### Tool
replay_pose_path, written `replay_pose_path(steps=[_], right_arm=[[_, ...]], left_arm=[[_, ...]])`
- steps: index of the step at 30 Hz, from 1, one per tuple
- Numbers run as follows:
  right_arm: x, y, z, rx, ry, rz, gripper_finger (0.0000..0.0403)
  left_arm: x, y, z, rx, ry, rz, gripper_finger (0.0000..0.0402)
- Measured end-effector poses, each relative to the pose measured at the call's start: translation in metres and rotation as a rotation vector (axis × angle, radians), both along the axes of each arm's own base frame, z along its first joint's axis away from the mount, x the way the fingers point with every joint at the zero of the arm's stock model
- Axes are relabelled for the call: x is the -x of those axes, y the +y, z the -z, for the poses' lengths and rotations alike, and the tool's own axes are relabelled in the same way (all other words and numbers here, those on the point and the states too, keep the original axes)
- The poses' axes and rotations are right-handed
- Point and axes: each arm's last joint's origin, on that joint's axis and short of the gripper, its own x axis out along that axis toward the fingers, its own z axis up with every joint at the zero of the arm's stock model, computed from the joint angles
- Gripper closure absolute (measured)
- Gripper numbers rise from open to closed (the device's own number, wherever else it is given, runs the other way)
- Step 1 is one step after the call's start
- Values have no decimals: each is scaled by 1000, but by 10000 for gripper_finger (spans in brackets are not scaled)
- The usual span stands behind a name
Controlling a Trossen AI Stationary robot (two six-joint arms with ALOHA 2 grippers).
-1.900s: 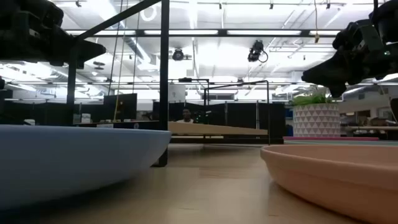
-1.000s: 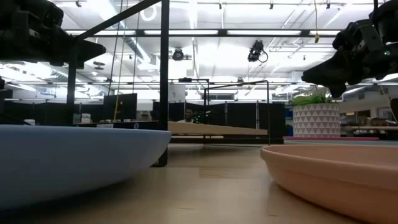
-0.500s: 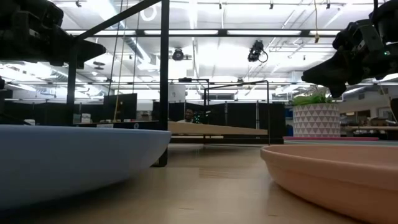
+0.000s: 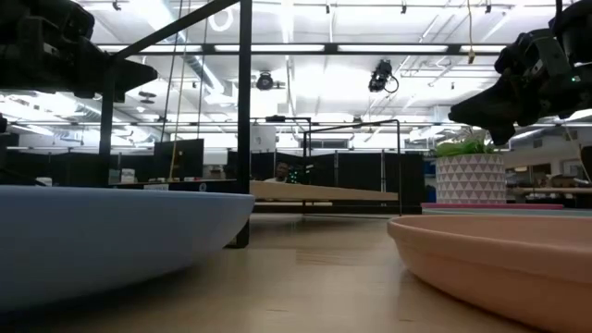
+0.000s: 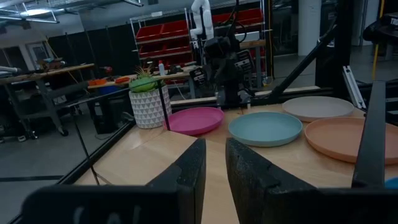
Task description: Place and stack plates onto a shelf
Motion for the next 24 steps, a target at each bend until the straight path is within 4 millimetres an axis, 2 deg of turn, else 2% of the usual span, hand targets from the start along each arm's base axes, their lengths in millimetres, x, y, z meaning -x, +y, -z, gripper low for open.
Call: replay_pose_path(steps=[13, 17, 24], right_arm=[[0, 0, 0, 33, 7, 1, 320], [0, -1, 0, 127, 29, 10, 320], [0, -1, -5, 114, -21, 15, 320]], left_arm=[[0, 0, -1, 3, -8, 0, 333], [0, 0, -2, 102, -35, 8, 333], [1, -1, -9, 130, -106, 58, 333]])
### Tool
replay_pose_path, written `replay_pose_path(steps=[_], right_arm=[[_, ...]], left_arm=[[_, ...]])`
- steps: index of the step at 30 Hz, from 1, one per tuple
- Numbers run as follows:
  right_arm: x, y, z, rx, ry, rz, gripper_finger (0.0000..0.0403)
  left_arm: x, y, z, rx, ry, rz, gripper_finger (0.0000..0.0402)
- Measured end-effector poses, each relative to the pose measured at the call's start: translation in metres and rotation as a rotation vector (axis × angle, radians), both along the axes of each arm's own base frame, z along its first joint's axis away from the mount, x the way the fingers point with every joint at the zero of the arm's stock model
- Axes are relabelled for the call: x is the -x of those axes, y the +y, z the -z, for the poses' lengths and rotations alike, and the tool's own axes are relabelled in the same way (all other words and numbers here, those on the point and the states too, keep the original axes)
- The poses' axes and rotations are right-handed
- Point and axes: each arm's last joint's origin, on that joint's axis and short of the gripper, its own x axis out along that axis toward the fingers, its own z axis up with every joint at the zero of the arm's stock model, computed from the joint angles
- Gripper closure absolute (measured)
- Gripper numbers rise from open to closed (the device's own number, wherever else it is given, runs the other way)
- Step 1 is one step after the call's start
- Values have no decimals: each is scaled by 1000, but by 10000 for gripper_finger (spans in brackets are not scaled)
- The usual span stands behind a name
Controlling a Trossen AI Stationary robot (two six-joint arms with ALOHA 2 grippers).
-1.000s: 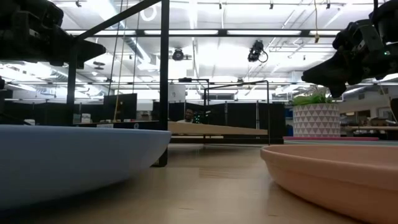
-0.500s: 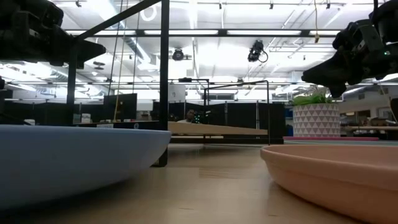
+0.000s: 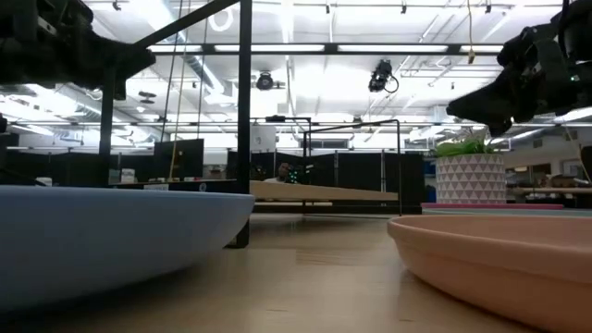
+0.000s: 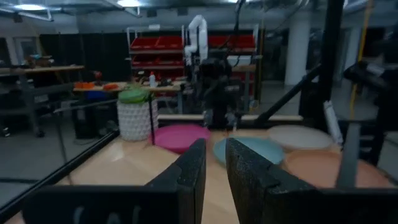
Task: Place and stack plates onto a shelf
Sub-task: Put the pink plate on the shelf
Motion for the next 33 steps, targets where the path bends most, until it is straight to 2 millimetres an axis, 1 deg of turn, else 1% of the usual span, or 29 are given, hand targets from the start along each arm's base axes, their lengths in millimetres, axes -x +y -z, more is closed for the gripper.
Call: replay_pose_path(steps=[5, 10, 14, 18, 21, 25, 30, 33], right_arm=[[0, 0, -6, -83, -81, 3, 320], [0, 0, -9, -86, -115, 5, 320], [0, 0, -10, -155, -143, 13, 320], [-2, 1, -18, -153, -160, -43, 320], [-5, 1, -28, -130, -147, -41, 320], [-13, 1, -37, -122, -35, -32, 320], [-28, 1, -39, -188, 231, 64, 320], [-37, 4, -41, -186, 385, 119, 320]], left_arm=[[1, -1, -5, 6, -49, 45, 333], [2, -1, -11, 14, -124, 45, 333], [4, -1, -16, 78, -174, 60, 333], [4, -1, -16, 148, -184, 76, 333], [4, -1, -16, 168, -182, 81, 333], [4, -1, -15, 168, -179, 81, 333], [4, -1, -17, 161, -195, 79, 333], [4, -1, -17, 139, -194, 72, 333]])
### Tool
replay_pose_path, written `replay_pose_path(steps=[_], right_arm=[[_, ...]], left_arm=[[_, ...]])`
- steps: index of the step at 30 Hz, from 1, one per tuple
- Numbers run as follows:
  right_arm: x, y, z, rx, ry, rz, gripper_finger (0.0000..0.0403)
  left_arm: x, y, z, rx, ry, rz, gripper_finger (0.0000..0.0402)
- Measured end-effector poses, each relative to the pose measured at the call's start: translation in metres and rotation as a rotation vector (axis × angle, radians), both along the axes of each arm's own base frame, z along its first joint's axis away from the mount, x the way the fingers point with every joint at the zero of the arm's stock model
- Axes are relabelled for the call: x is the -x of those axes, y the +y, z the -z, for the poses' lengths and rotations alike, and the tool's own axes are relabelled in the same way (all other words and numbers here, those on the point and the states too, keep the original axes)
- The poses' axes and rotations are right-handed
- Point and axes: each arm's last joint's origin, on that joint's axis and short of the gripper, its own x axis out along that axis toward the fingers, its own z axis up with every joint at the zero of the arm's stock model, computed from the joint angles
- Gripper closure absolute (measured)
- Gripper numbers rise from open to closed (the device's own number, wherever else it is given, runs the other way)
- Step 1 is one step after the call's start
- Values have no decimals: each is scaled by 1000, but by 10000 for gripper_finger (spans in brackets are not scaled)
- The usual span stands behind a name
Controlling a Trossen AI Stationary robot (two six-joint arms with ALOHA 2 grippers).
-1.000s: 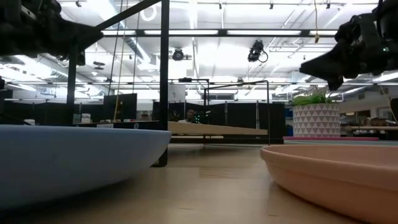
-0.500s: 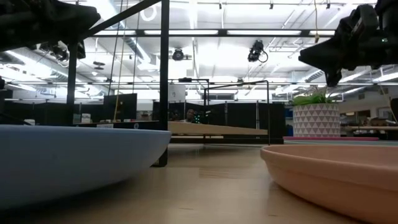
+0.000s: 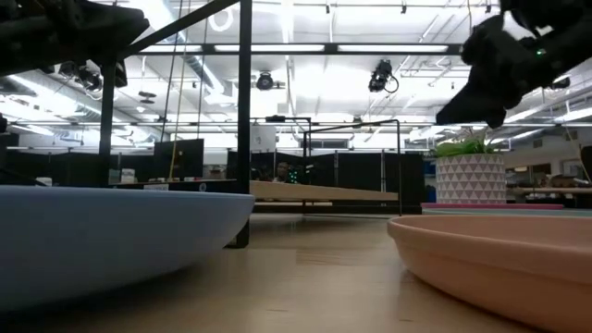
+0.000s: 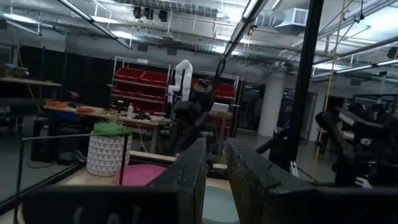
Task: Place and stack plates onto a shelf
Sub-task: Put the pink plate on the shelf
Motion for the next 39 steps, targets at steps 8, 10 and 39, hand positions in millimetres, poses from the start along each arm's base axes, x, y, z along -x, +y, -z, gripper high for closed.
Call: replay_pose_path(steps=[8, 10, 39], right_arm=[[-23, 7, -9, 32, 339, -2, 315], [-28, 7, -7, 25, 438, -5, 303], [-74, -19, 47, -225, 1114, 64, 271]], left_arm=[[0, 0, 0, -30, -1, -11, 333], [0, 0, 0, -29, -1, -19, 333], [0, 1, 0, -17, 1, -51, 333]])
